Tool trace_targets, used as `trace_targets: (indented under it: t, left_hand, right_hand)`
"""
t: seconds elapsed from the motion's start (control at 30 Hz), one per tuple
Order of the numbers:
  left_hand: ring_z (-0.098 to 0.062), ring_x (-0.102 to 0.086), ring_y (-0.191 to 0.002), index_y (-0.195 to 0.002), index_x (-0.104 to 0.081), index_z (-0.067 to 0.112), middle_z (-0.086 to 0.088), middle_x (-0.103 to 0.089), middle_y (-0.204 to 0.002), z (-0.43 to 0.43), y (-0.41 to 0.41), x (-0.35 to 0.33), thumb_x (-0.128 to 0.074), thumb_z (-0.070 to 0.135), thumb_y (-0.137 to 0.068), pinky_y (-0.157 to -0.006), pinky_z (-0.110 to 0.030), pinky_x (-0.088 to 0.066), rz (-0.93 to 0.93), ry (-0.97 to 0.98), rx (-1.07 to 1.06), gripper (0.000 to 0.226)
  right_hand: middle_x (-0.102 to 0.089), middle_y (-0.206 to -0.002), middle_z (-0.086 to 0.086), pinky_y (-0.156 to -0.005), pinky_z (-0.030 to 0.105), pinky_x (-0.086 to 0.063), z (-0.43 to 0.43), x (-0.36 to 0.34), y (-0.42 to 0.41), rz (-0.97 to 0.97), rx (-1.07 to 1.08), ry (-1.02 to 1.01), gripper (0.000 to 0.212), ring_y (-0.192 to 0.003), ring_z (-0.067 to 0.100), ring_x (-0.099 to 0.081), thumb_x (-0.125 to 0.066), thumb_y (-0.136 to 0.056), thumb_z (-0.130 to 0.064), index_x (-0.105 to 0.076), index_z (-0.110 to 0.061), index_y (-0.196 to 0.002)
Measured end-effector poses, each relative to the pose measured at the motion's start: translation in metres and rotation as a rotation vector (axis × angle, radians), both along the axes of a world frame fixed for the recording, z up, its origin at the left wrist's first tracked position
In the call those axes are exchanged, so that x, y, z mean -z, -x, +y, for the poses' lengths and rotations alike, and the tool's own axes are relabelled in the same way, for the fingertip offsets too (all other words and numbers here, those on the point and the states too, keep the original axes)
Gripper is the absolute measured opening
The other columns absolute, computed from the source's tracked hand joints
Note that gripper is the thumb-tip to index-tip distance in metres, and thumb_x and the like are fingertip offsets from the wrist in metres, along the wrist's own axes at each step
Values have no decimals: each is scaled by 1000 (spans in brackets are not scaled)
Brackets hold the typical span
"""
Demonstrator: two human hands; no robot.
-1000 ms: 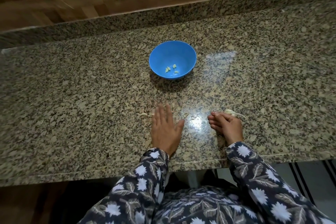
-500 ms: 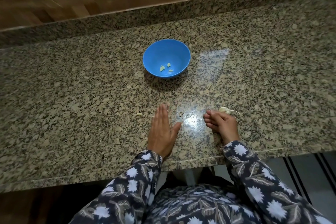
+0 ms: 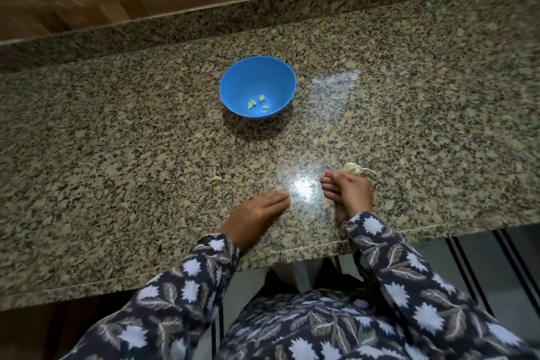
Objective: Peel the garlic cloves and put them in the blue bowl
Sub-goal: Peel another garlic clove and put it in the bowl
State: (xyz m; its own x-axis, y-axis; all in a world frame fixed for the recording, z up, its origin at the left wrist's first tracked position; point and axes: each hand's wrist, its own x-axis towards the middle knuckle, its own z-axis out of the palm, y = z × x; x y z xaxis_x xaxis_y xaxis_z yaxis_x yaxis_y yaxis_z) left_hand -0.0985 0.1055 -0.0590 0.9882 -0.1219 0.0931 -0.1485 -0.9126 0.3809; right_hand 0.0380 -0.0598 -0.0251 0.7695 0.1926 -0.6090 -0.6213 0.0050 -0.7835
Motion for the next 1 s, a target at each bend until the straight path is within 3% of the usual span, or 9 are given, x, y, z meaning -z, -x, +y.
trace_targets:
  t: [0.1,0.23,0.3,0.43,0.53,0.67,0.77,0.87,1.0]
  left_hand:
    - [-21,-66,-99,-114,-65,13,-7,-67,-114,15,13,-2,-59,19,-85,-83,-33,-55,-112,-63,-65,30]
    - [-17,-68,-82,-103,-69,9,-8,-70,-99,2,4,-9,-71,9,-76,-72,-22,-57,-114,-35,-272,28]
    - [-12,-64,-84,-101,-69,8,-5,-70,-100,-13,-5,-18,-66,2,-81,-75,-7,-48,-104,249,-595,21]
    - [1,-59,-82,-102,-69,6,-6,-69,-103,-46,-19,-30,-62,-1,-84,-72,0,-44,-152,622,-822,21]
    - [-14,-69,-83,-99,-70,7,-8,-71,-99,-58,-13,-33,-68,-2,-79,-80,-10,-49,-214,457,-617,22]
    - [-21,-71,-86,-99,-71,12,-6,-73,-91,-50,-8,-18,-74,8,-73,-100,-56,-33,-309,95,-522,26]
    - [-19,-62,-107,-125,-56,12,-7,-70,-104,-54,-3,-17,-49,20,-90,-114,-45,-19,-265,110,-388,36]
    - [-18,-33,-133,-146,-22,31,0,-44,-139,-63,-1,-30,-41,29,-97,-110,-46,-26,16,468,-464,52]
    - [-23,-64,-102,-143,-34,22,-6,-59,-124,-63,-27,-46,-55,19,-92,-75,-28,-57,98,1256,-770,55]
  right_hand:
    - [-59,-60,13,-35,16,-45,8,-5,5,77,-22,-18,17,-37,9,-53,-45,-92,1,-60,7,-87]
    - [-54,-115,37,-90,37,-50,19,-14,22,226,-201,-73,30,-103,44,-58,-43,-94,-4,-51,13,-118]
    - [-52,-122,34,-93,41,-48,26,-15,34,319,-260,-102,35,-117,43,-50,-42,-96,-7,-47,13,-124]
    - [-61,-102,20,-75,35,-55,30,-7,47,477,-304,-262,31,-96,30,-60,-39,-98,-22,-56,2,-108]
    - [-55,-84,17,-59,31,-58,24,-4,46,612,-218,-388,24,-73,24,-58,-44,-94,-18,-58,1,-95]
    - [-69,-77,21,-57,33,-58,18,2,47,672,-117,-419,18,-66,27,-70,-49,-91,-9,-59,5,-96]
    - [-69,-84,23,-64,33,-58,15,-1,47,665,-85,-489,17,-73,27,-71,-56,-82,-6,-61,6,-92]
    - [-69,-77,21,-56,28,-58,10,-6,45,610,-47,-476,10,-66,24,-70,-55,-85,-1,-62,5,-88]
    - [-69,-72,19,-52,23,-56,6,-7,38,522,9,-406,10,-60,19,-70,-55,-85,1,-61,5,-92]
